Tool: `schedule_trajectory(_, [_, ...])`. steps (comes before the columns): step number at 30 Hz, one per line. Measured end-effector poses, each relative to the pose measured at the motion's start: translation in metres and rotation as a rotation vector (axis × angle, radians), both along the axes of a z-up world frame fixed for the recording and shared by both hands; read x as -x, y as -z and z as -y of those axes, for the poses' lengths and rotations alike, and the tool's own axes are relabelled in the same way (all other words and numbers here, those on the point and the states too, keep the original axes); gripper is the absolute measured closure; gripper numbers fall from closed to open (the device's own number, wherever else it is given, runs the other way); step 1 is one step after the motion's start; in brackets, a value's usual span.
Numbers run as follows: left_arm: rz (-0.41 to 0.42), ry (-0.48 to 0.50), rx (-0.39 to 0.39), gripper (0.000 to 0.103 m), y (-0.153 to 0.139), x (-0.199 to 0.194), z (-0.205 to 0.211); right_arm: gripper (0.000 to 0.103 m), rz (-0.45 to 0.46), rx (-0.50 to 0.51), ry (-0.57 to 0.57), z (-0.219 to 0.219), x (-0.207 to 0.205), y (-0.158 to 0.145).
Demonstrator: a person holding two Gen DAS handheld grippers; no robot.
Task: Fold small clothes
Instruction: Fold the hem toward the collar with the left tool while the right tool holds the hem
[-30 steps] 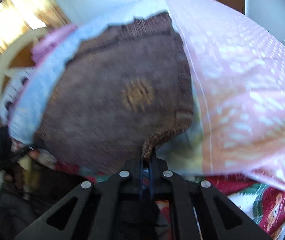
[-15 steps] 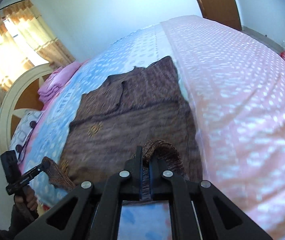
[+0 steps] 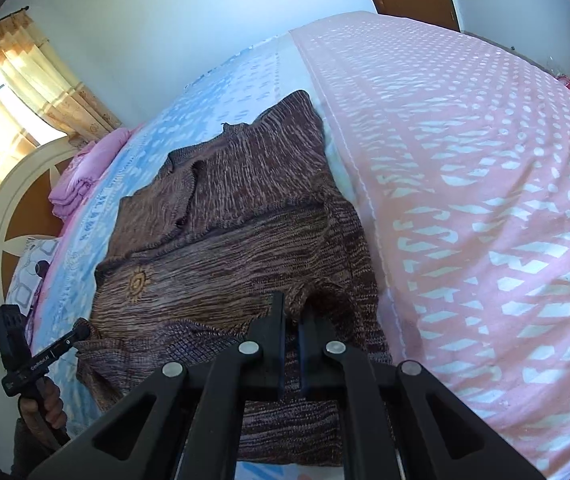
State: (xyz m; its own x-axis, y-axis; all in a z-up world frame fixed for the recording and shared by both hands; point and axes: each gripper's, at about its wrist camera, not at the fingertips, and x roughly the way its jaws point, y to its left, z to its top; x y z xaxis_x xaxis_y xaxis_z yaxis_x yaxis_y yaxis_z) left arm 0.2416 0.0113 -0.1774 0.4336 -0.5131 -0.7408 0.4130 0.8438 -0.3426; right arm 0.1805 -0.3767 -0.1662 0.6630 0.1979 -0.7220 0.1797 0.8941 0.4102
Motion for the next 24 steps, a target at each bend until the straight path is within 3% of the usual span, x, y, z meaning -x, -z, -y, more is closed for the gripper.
schedule_trajectory(7, [-0.008,-0.028,-0.062,0.093,0.001,-0.005,0.007,0.099,-0.024,-0.009,0.019,0.004,-0.008,0.012])
schedule_trajectory(15, [0.034,-0.064,-0.185,0.088,-0.005,-0.005,0.021,0.099,-0.051,0.082,0.012,-0.004,-0.014,0.014])
schedule_trajectory(21, [0.038,-0.066,-0.236,0.083,-0.006,-0.008,0.026,0.099,-0.053,0.068,0.034,-0.003,-0.013,0.016])
schedule_trajectory(23, [0.042,-0.06,-0.208,0.07,-0.012,-0.007,0.02,0.099,-0.054,0.071,0.037,-0.004,-0.013,0.016])
schedule_trajectory(24, [0.048,-0.061,-0.188,0.051,-0.016,-0.006,0.016,0.099,-0.057,0.073,0.038,-0.004,-0.013,0.016])
